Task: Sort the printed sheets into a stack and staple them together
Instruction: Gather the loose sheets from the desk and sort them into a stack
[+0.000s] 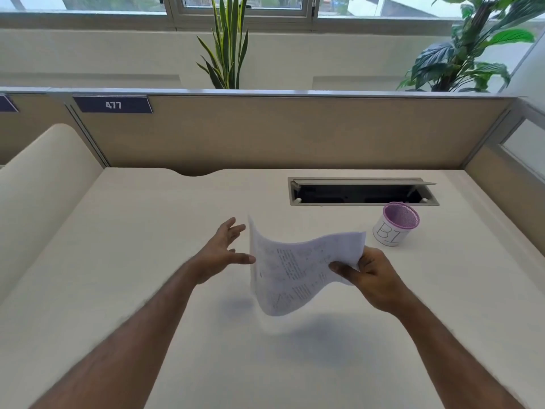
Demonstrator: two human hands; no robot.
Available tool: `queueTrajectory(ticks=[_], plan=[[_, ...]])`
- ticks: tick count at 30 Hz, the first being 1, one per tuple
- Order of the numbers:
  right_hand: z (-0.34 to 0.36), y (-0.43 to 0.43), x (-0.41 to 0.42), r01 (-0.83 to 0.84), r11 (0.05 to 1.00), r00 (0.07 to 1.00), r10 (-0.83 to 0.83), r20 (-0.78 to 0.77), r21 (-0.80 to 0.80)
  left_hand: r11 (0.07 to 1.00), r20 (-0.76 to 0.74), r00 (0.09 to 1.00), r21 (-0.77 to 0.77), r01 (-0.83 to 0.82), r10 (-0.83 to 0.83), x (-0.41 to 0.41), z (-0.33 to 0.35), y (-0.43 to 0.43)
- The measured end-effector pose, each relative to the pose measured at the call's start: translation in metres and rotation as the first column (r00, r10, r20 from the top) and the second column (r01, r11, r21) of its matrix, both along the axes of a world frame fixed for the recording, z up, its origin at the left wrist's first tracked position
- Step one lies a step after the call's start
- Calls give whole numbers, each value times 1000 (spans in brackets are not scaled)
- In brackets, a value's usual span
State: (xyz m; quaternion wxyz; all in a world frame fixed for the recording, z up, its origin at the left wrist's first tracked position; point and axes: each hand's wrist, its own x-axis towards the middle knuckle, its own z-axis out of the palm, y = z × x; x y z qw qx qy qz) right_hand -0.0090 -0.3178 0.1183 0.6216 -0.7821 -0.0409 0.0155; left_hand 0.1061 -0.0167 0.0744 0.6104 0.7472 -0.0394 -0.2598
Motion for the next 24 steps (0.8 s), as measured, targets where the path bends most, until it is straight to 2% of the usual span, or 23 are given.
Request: queueTrajectory(ticks=[3,6,9,12,16,20,24], plan=[[1,-5,4,94,995,995,-95,16,31,999,-13,999,-19,34,-34,2,2,3],[-6,-7,7,217,973,976,-216,-12,82,994,34,994,-27,103,-103,-1,0,10],[-19,-5,8,361,923,932,-361,-30,134,999,141,989,-35,-33,38,-8,-5,14],[-38,-1,10,490,845,871,-479,-107,212,978,333,922,11,-210,195,-18,-7,5],[-52,4,14,538,804,843,-511,-169,254,961,486,839,-6,-275,243,-37,-13,-9],[-59,5,13,508,830,861,-485,-152,232,962,421,870,-27,-271,256,-51,-37,-6],[-72,6,7,514,822,858,-483,-176,248,941,421,863,57,-333,280,-60,-54,-13]])
